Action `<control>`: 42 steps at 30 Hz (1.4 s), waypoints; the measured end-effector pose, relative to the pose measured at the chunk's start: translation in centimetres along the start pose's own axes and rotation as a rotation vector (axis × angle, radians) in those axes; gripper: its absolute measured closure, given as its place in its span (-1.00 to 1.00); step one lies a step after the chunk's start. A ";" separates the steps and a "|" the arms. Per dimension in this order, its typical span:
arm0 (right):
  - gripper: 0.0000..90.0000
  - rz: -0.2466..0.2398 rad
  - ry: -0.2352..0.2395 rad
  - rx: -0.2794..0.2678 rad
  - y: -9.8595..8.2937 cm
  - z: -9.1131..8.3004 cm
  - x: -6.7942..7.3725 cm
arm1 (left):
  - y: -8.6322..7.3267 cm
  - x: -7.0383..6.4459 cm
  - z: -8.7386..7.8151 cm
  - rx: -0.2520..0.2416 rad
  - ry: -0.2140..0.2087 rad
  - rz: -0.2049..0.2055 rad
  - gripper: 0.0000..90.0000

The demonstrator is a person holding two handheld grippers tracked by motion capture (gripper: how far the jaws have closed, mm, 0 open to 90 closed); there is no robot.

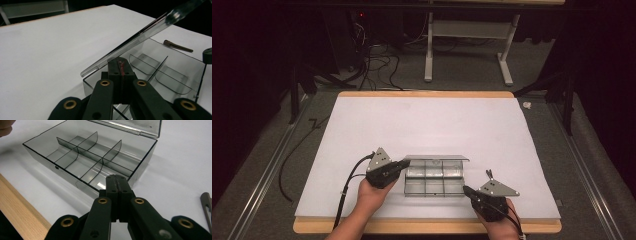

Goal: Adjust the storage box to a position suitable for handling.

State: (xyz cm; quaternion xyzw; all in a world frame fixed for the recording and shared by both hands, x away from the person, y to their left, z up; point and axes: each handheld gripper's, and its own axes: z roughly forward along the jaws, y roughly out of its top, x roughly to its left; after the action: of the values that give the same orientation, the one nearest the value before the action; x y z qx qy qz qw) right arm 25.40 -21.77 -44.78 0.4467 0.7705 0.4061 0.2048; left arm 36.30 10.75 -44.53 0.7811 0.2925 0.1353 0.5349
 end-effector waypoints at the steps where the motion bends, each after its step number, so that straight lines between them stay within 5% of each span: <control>1: 1.00 0.002 0.000 0.001 0.0 0.0 0.0 | 0.0 0.0 0.1 0.001 0.002 0.000 1.00; 42: 1.00 -0.008 0.005 0.000 -0.1 0.0 0.2 | -0.1 0.9 3.4 0.014 0.065 0.017 1.00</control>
State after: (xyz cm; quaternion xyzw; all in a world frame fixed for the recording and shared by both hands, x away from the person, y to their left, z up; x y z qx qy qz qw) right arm 25.29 -21.63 -44.84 0.4425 0.7728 0.4064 0.2043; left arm 38.82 8.75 -46.08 0.7825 0.3041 0.1627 0.5184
